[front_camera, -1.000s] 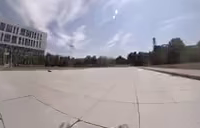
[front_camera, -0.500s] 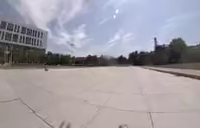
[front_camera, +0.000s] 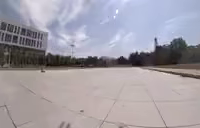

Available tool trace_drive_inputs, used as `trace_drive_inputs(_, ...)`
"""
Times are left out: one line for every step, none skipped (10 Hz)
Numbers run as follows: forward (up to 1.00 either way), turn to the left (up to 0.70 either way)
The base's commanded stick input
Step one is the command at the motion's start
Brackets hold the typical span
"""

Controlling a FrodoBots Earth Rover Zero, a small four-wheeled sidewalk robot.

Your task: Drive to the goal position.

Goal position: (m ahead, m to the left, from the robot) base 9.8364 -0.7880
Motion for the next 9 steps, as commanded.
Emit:
trace_drive_inputs(0.70, -0.35)
trace_drive_inputs(0.70, -0.20)
trace_drive_inputs(0.70, 0.00)
trace_drive_inputs(0.70, 0.00)
trace_drive_inputs(0.70, 0.00)
trace_drive_inputs(0.70, 0.00)
trace_drive_inputs(0.70, 0.00)
trace_drive_inputs(0.70, 0.00)
trace_drive_inputs(0.70, 0.00)
